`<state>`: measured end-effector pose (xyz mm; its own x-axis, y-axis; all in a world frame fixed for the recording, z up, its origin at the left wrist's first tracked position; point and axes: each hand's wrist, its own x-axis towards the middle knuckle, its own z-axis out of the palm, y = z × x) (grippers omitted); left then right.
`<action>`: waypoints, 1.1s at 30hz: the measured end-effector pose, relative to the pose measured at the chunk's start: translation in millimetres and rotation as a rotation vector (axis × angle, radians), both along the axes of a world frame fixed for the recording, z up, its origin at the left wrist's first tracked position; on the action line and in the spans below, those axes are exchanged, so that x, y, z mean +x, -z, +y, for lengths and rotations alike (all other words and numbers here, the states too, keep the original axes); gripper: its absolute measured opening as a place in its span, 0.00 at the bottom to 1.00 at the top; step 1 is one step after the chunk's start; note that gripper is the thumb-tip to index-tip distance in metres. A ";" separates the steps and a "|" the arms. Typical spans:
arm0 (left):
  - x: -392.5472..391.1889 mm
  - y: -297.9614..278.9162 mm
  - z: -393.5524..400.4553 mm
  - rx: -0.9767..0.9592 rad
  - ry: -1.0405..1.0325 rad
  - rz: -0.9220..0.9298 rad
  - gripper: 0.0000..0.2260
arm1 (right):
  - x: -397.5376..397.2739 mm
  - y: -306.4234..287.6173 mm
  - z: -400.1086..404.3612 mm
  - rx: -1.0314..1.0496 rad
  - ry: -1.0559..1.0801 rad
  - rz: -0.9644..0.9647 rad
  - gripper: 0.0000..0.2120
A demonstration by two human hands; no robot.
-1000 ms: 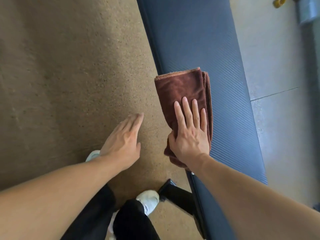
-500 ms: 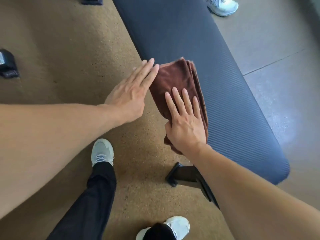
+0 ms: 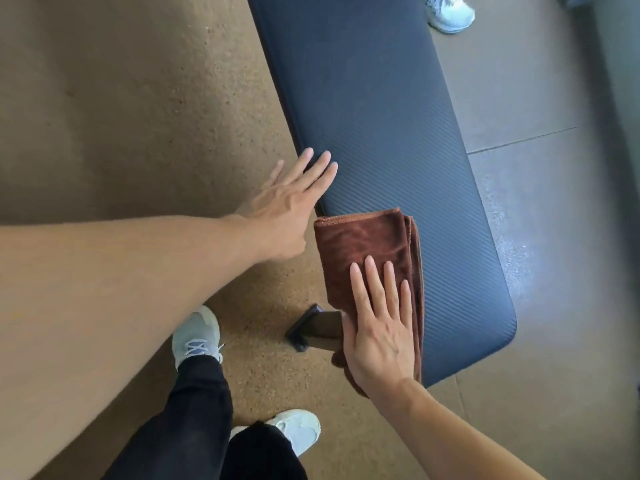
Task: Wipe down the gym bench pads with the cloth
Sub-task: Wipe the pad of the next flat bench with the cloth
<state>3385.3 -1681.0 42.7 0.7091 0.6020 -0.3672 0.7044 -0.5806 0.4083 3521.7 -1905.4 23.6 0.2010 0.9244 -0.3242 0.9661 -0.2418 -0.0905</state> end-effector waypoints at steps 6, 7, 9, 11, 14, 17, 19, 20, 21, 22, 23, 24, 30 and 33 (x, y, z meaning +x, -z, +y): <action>-53.2 3.2 -25.7 -0.011 -0.318 -0.098 0.43 | -0.1 -1.0 109.1 0.066 0.060 0.101 0.30; -59.0 2.5 -23.3 -0.012 -0.312 -0.089 0.42 | 0.4 -0.3 124.4 0.086 0.085 0.124 0.29; -59.7 0.5 -12.9 0.016 -0.281 -0.083 0.39 | 3.5 0.9 156.7 0.112 0.109 0.143 0.28; -43.7 -7.1 -0.2 0.038 -0.289 -0.094 0.38 | 16.4 1.8 188.4 0.125 0.068 0.173 0.27; 11.5 -21.7 15.3 0.080 -0.348 -0.155 0.36 | 67.8 -0.6 226.3 0.161 0.008 0.206 0.25; 75.5 -29.1 25.0 0.119 -0.421 -0.170 0.36 | 126.9 2.0 228.7 0.182 0.060 0.195 0.25; 111.2 -28.9 31.1 0.118 -0.478 -0.136 0.34 | 154.1 1.1 204.3 0.219 0.145 0.210 0.26; 126.8 -27.9 33.5 0.104 -0.498 -0.105 0.33 | 164.7 -1.1 184.4 0.231 0.211 0.248 0.26; 144.2 -26.0 35.8 0.086 -0.508 -0.062 0.31 | 177.3 -3.5 162.4 0.225 0.292 0.308 0.26; 160.2 -23.8 38.9 0.061 -0.497 -0.012 0.31 | 187.7 -7.6 140.6 0.190 0.391 0.371 0.25; 174.5 -22.2 41.9 0.026 -0.478 0.038 0.30 | 196.7 -11.4 120.8 0.131 0.495 0.427 0.25; 185.4 -20.3 44.2 -0.013 -0.458 0.097 0.31 | 202.4 -15.3 104.4 0.070 0.578 0.470 0.24; 192.4 -13.3 50.5 -0.059 -0.368 0.256 0.41 | 217.7 -16.6 112.5 -0.002 0.612 0.607 0.23; 189.1 -16.8 56.4 -0.116 -0.330 0.278 0.46 | 223.5 -10.8 176.9 0.034 0.476 0.731 0.23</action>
<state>3574.3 -1624.6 59.5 0.3510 0.7231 -0.5949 0.9364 -0.2683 0.2264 3745.2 -1728.5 34.4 0.3207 0.8067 -0.4963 0.4602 -0.5907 -0.6628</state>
